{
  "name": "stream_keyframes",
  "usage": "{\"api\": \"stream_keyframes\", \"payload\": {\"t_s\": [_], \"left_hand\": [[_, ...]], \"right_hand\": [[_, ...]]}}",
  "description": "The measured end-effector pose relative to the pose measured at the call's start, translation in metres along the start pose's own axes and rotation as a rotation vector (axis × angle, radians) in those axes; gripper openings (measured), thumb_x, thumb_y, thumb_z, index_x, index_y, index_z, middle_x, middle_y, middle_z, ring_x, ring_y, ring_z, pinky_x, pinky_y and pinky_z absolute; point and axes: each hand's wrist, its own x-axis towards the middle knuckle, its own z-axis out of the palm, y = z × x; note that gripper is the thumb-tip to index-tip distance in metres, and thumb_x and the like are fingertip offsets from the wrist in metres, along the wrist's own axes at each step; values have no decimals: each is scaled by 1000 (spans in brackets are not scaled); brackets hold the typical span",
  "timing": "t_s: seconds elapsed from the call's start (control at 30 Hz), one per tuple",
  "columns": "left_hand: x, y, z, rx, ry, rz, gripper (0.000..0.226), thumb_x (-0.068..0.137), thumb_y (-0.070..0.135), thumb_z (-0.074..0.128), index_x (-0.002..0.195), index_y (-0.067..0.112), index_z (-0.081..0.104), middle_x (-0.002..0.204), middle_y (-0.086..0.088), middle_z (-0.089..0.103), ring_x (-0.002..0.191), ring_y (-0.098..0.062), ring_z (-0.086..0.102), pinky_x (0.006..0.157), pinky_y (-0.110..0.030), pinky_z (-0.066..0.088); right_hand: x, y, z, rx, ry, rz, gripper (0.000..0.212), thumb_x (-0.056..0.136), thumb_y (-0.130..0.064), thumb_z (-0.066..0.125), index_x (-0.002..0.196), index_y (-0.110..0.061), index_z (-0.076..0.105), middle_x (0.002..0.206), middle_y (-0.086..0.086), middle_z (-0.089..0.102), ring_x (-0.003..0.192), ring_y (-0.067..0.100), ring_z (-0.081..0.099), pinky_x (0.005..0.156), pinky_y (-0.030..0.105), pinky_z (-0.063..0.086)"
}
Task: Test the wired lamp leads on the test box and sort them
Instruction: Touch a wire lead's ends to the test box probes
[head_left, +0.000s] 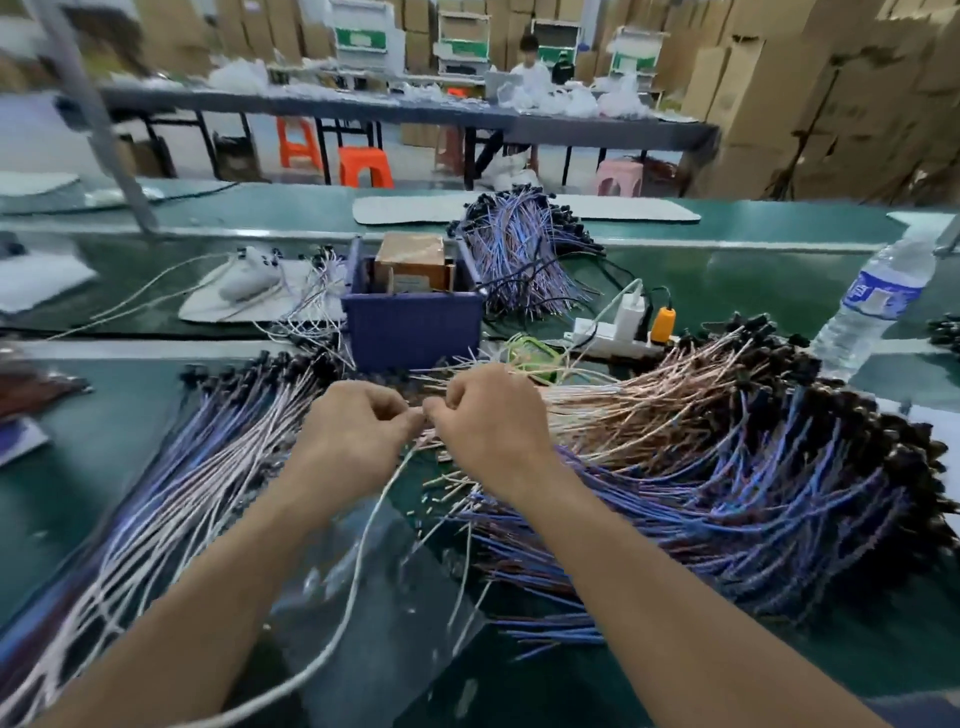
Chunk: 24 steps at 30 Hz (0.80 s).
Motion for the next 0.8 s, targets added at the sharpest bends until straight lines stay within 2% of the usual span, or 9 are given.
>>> {"api": "stream_keyframes", "payload": {"t_s": [0.1, 0.2, 0.27, 0.33, 0.4, 0.47, 0.57, 0.7, 0.8], "left_hand": [[-7, -31, -25, -35, 89, -15, 17, 97, 25, 69, 86, 34, 77, 60, 18, 67, 56, -3, 59, 50, -15, 41], [-10, -60, -51, 20, 184, -31, 36, 94, 14, 68, 122, 36, 72, 83, 18, 74, 74, 2, 66, 68, -8, 46], [-7, -82, -68, 69, 287, -109, 41, 90, 12, 71, 126, 33, 72, 107, 10, 77, 99, -11, 70, 96, -23, 51], [1, -103, -81, 127, 408, -178, 39, 89, 13, 73, 123, 31, 74, 121, 4, 75, 112, -17, 66, 105, -29, 47], [11, -120, -85, 264, 412, -210, 42, 90, 22, 73, 130, 29, 69, 132, 0, 68, 124, -22, 57, 109, -34, 42], [21, -122, -74, 375, 306, -196, 49, 93, 35, 68, 141, 26, 59, 142, 0, 59, 131, -23, 49, 112, -38, 38], [33, -128, -58, 342, 296, -156, 41, 97, 39, 62, 135, 24, 64, 138, 3, 61, 128, -19, 49, 111, -38, 39], [36, -139, -59, 210, 448, -196, 39, 96, 28, 65, 135, 22, 64, 133, -1, 65, 123, -20, 54, 105, -36, 43], [35, -139, -63, 467, 488, -340, 53, 98, 41, 59, 147, 25, 48, 138, -1, 59, 125, -24, 51, 103, -43, 41]], "right_hand": [[3, -23, 31, 71, -101, -12, 39, 88, -44, 67, 61, -18, 62, 61, -2, 63, 65, 23, 59, 61, 31, 41], [11, -44, 55, 137, -160, -22, 36, 89, -44, 69, 64, -19, 64, 61, -7, 63, 62, 15, 58, 60, 29, 37], [20, -58, 66, 182, -192, -34, 25, 90, -39, 69, 72, -21, 71, 68, -9, 69, 68, 13, 63, 64, 29, 46], [29, -71, 77, 192, -254, -50, 13, 90, -29, 67, 89, -24, 79, 84, -7, 76, 80, 14, 68, 78, 31, 56], [38, -87, 92, 195, -317, -51, 22, 91, -17, 64, 106, -24, 79, 102, -4, 78, 92, 16, 69, 91, 29, 56], [44, -94, 102, 242, -346, -26, 34, 92, -5, 60, 115, -23, 77, 112, -3, 77, 100, 15, 69, 97, 28, 54], [51, -102, 121, 308, -309, -23, 39, 91, 1, 56, 116, -21, 77, 112, -4, 76, 100, 10, 68, 97, 23, 53], [65, -114, 139, 266, -246, -50, 22, 94, -16, 62, 106, -23, 79, 101, -4, 78, 88, 15, 72, 89, 31, 59], [81, -133, 148, 111, -278, -59, 20, 94, -35, 62, 92, -22, 78, 86, -2, 76, 80, 24, 71, 75, 34, 58]]}}
